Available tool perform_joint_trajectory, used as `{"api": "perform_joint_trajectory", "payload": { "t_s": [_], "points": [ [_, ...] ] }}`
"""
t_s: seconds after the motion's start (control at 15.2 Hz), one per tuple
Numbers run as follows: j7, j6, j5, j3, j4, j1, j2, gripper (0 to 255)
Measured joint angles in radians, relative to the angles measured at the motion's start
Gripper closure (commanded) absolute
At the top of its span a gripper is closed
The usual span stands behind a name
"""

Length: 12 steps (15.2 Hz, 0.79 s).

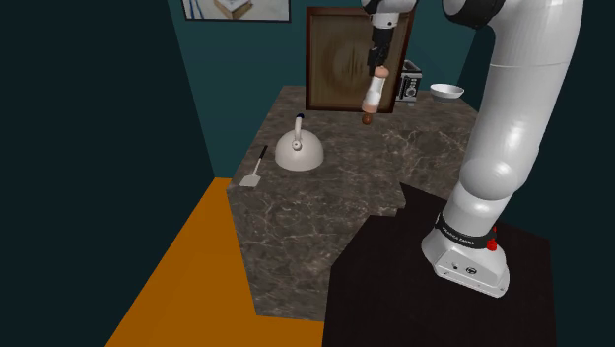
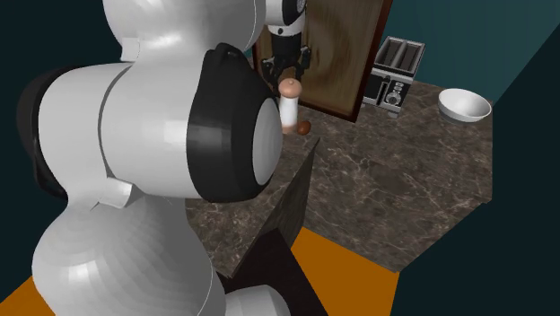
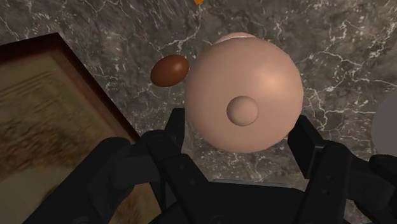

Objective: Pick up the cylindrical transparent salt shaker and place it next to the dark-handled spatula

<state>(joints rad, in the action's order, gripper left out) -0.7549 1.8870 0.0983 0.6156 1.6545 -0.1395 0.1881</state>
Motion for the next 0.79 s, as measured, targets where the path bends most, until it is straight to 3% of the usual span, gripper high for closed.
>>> {"api": "perform_joint_trajectory", "payload": {
  "t_s": [0.79],
  "points": [
    [-0.002, -0.167, 0.006, 0.005, -0.179, -0.014, 0.013, 255]
  ]
}}
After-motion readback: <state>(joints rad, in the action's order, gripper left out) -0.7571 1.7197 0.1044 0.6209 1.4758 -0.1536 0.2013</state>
